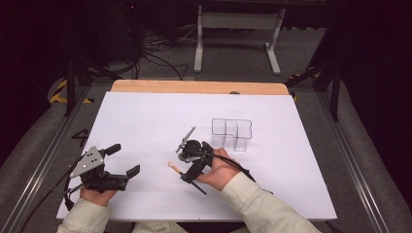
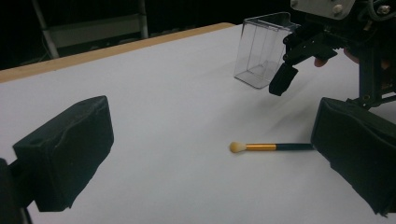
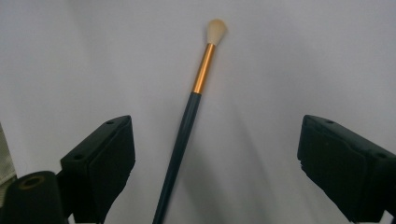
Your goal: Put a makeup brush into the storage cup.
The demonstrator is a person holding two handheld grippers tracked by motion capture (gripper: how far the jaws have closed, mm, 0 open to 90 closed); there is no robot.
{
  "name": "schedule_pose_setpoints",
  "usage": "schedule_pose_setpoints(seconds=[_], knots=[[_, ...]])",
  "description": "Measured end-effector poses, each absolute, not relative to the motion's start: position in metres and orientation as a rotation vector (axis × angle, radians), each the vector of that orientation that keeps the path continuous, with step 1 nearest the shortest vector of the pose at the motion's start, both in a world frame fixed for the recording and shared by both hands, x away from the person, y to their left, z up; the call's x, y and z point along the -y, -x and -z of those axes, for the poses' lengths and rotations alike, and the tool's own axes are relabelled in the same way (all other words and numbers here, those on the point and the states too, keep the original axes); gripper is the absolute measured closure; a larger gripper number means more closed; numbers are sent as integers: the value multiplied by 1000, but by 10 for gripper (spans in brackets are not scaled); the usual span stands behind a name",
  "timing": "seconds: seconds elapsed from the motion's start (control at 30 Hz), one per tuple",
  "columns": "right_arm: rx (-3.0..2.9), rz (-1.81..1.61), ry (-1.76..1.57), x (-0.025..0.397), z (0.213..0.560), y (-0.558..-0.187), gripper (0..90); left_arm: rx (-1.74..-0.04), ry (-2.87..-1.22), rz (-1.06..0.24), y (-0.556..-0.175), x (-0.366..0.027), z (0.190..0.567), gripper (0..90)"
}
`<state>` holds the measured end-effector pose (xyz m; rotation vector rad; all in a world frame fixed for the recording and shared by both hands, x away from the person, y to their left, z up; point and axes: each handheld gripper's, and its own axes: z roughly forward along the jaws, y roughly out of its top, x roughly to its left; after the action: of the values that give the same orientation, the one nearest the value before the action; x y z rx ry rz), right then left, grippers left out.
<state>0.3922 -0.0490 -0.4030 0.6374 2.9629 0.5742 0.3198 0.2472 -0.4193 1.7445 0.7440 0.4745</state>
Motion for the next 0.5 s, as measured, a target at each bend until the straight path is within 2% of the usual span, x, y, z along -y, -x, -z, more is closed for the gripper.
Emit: schedule_pose_setpoints(seconds=[0.27,0.5], knots=[[-2975,-549,-624,46,404,-392,117,-749,-1737,-485,-319,-248,419,2],[-2984,-499,-639,42,405,-390,171,-749,-1738,-491,-319,-248,419,2]])
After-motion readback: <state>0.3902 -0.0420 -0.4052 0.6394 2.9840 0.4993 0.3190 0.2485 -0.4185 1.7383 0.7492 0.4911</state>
